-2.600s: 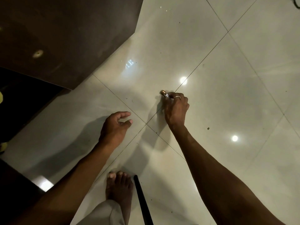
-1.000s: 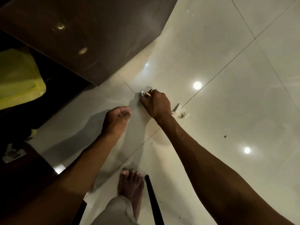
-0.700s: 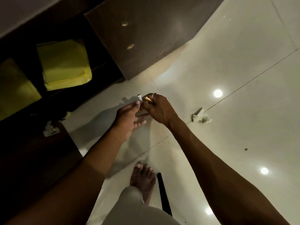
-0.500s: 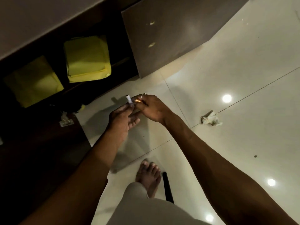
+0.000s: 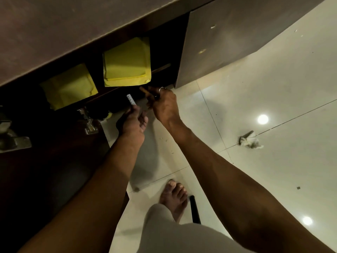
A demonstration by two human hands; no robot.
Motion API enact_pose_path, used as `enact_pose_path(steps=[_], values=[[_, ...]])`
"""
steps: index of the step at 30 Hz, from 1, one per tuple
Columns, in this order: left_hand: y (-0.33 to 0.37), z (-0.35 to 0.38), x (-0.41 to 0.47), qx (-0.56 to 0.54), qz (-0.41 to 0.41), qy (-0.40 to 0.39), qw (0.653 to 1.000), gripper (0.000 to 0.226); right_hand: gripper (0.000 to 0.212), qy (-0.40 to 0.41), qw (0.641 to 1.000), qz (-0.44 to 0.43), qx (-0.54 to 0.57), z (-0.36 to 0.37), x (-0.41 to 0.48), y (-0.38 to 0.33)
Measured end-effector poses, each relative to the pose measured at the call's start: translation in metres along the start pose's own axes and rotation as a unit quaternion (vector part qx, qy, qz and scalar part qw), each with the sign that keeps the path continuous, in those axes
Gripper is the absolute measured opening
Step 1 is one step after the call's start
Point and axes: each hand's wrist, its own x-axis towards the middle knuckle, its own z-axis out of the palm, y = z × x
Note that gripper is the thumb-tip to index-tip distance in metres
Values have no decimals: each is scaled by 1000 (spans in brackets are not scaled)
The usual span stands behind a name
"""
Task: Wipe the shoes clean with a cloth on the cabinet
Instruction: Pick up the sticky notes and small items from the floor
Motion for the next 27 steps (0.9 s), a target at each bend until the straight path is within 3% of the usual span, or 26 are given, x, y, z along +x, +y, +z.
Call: enact_pose_path(steps=[8, 16, 23, 27], values=[[-3, 11, 14, -47, -19, 33, 998, 19, 17, 77, 997, 5, -23, 13, 15, -6], [2, 16, 33, -80, -5, 35, 996, 15, 19, 74, 995, -11, -70, 20, 22, 1], [-9, 16, 25, -91, -4, 13, 996, 23, 7, 27, 999, -18, -3, 8, 11, -4], [-19, 16, 13, -14, -17, -10, 1000, 8, 12, 22, 1000, 5, 7, -24, -16, 8]])
